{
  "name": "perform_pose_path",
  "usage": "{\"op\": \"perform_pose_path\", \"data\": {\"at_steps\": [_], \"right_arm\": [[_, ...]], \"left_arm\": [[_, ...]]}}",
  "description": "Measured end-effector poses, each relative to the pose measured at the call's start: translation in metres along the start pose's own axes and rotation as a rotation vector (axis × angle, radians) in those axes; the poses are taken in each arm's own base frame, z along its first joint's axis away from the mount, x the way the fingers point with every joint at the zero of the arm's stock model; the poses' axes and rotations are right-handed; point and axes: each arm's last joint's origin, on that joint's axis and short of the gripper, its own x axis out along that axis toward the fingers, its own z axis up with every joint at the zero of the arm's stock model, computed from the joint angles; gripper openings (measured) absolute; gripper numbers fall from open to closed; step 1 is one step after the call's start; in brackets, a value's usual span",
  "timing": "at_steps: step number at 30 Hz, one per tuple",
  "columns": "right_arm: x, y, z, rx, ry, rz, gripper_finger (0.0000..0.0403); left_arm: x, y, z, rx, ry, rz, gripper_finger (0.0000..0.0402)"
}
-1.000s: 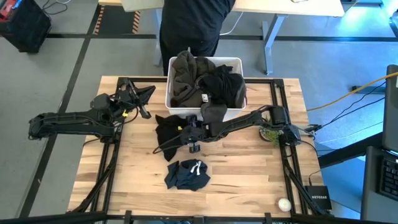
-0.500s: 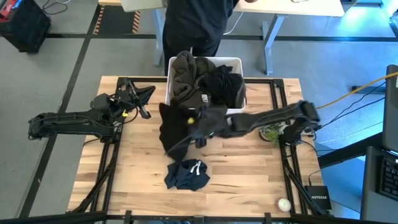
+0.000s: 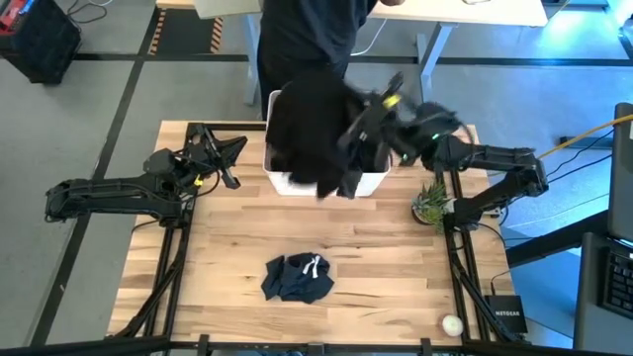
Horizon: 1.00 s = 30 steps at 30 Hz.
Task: Sort clothes
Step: Put the black t-shirt into the bin
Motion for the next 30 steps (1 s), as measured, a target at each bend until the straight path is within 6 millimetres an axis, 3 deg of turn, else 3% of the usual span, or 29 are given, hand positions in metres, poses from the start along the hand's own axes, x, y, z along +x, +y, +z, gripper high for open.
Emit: {"op": "perform_pose_path", "data": {"at_steps": [4,7,16,21,24,26,30], "right_arm": [[0.011,-0.027,-0.006,0.024,-0.083,-0.125,0.0026],[0.02,-0.031,-0.024,0.027,-0.003,-0.086,0.0026],[0.035,0.011,-0.108,0.008,0.523,0.245,0.0031],[0.038,0.031,-0.142,0.054,0.742,0.254,0.0056],[0.035,0.031,-0.145,0.023,0.794,0.208,0.0102],[0.032,0.03,-0.137,-0.013,0.804,0.188,0.0139],[0.022,0.019,-0.087,-0.1,0.768,0.149,0.0207]], "left_arm": [[0.0,0.0,0.0,0.004,0.0,0.0,0.0017],[0.0,0.0,0.0,0.004,0.0,0.0,0.0017],[0.0,0.0,0.0,0.004,0.002,-0.001,0.0017],[0.0,0.0,0.0,0.003,0.001,0.0,0.0017],[0.0,0.0,0.0,0.003,0.001,0.0,0.0017],[0.0,0.0,0.0,0.004,0.001,0.0,0.0017],[0.0,0.0,0.0,0.016,0.005,-0.001,0.0017]]}}
